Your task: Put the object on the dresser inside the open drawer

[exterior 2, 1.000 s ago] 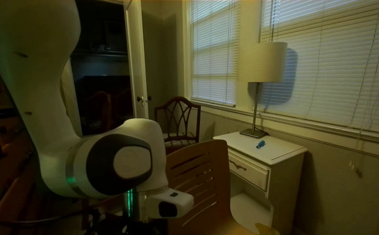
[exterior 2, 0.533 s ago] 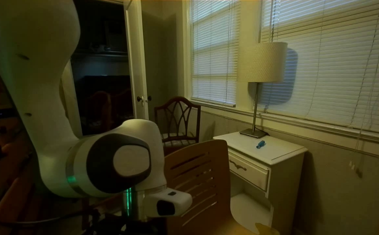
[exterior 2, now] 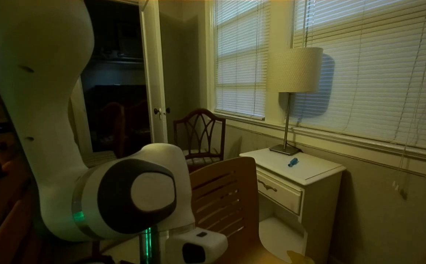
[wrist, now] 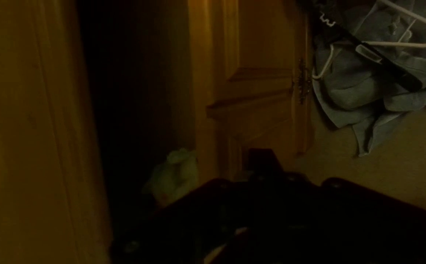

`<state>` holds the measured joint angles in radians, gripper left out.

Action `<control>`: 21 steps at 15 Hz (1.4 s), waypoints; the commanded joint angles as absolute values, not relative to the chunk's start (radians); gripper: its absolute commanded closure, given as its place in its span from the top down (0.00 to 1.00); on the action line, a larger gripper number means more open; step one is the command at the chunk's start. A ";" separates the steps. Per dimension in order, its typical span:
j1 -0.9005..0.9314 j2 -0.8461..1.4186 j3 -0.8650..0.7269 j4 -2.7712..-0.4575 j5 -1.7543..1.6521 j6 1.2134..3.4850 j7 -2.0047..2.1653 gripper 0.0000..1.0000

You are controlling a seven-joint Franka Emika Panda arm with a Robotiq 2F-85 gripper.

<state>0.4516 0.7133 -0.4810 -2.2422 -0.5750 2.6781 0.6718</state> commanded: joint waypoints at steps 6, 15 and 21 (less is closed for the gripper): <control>0.448 0.776 -0.585 -2.224 -0.624 2.681 0.726 0.00; 0.460 0.807 -0.631 -2.225 -0.623 2.679 0.737 0.00; 0.462 0.819 -0.648 -2.228 -0.619 2.680 0.747 0.00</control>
<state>0.4508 0.7876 -0.6166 -2.2309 -0.5815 2.6783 0.7063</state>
